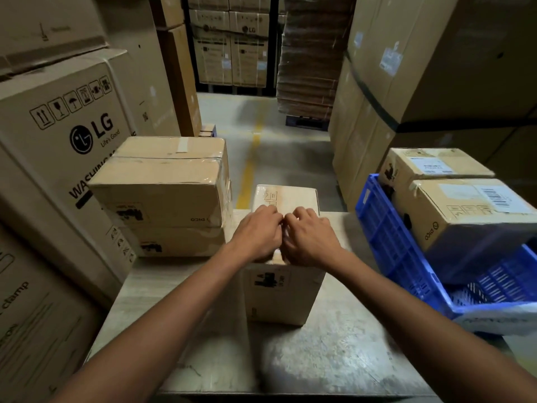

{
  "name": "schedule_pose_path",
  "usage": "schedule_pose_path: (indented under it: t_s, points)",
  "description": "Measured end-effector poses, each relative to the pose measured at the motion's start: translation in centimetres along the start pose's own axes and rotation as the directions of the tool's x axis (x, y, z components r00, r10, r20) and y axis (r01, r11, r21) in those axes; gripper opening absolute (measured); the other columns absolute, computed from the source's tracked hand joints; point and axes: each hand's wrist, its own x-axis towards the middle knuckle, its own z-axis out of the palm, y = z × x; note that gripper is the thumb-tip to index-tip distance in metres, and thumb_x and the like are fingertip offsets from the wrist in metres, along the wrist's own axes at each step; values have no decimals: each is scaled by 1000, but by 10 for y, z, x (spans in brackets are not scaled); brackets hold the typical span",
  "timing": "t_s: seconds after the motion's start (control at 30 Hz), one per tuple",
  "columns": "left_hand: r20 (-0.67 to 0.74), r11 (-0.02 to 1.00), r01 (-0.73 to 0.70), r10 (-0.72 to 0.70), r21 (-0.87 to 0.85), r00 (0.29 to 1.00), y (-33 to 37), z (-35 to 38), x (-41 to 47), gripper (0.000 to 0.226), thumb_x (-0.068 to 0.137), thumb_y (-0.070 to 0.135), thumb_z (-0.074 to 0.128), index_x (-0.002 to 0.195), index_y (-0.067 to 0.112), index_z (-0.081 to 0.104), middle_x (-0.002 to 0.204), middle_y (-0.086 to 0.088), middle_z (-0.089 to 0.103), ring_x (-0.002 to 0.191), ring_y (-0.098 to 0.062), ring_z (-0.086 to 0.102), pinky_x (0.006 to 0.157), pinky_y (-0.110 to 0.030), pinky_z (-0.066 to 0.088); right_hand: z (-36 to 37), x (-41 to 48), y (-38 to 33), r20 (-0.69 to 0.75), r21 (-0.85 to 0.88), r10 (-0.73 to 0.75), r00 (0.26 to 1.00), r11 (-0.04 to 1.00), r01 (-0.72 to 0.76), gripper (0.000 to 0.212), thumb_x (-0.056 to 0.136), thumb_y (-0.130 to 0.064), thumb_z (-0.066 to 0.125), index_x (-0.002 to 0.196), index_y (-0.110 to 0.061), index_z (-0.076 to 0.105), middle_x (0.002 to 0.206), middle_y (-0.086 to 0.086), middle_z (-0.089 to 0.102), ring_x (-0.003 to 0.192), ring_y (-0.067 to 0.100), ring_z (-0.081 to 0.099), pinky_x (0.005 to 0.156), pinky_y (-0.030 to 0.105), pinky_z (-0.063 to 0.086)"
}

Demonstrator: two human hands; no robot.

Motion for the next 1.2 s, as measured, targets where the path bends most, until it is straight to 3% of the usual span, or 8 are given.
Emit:
schedule_pose_path:
  t_s: [0.17,0.33,0.47,0.6,0.67,0.73,0.93,1.2]
  points:
    - [67,1000,3,-2,-16,998,-16,10,26,45,106,30,34,146,14,47,158,-7,37,147,-24,30,121,-46,20,15,18,12,1,-2,38,999,999,-38,52,102,-51,25,130,-14,49,137,12,50,129,29,47,107,48,38]
    - [-23,997,29,-31,-70,999,-22,21,27,45,106,32,35,147,16,48,158,-4,39,147,-19,30,123,-44,16,19,20,16,-22,34,27,999,999,-26,52,102,-52,28,128,-14,52,131,10,55,123,27,51,104,43,42]
    - [-217,885,148,-266,-441,939,-18,29,15,60,104,48,38,152,13,39,164,-7,23,151,-22,20,123,-39,17,23,1,11,-130,272,213,968,947,-172,59,103,-50,37,152,-16,35,161,11,30,149,29,27,120,44,27]
    - [209,223,420,-612,-880,762,-34,42,-7,100,75,97,20,135,26,57,135,-9,62,125,-34,57,105,-56,45,26,-23,10,128,774,612,780,430,-465,78,100,-64,35,161,-25,7,166,11,22,150,32,28,120,52,27]
    - [426,-97,443,-510,-891,747,-29,40,-27,76,94,78,21,115,23,70,105,-10,76,103,-35,68,94,-50,53,32,-33,10,389,885,581,715,-19,-466,83,89,-78,33,153,-25,36,148,13,52,133,35,53,113,57,38]
    - [495,-185,462,-406,-868,768,-25,40,-43,67,102,65,19,115,22,70,99,-11,77,98,-35,70,87,-46,55,36,-44,9,453,892,468,759,-241,-383,83,79,-86,37,129,-25,63,126,9,70,117,31,66,109,56,45]
    - [388,-254,315,-323,-914,863,-14,43,-53,64,105,58,20,129,17,63,122,-17,70,110,-36,68,99,-55,51,16,-66,7,253,966,481,839,-169,-194,57,103,-62,24,116,-23,65,108,6,74,99,22,72,88,39,57]
    - [396,-333,259,-458,-907,796,-2,80,-72,62,104,57,26,102,16,73,100,-13,76,97,-33,71,88,-46,54,44,-81,21,378,926,652,658,-279,-256,72,100,-67,30,102,-6,67,109,20,70,109,35,65,103,52,48]
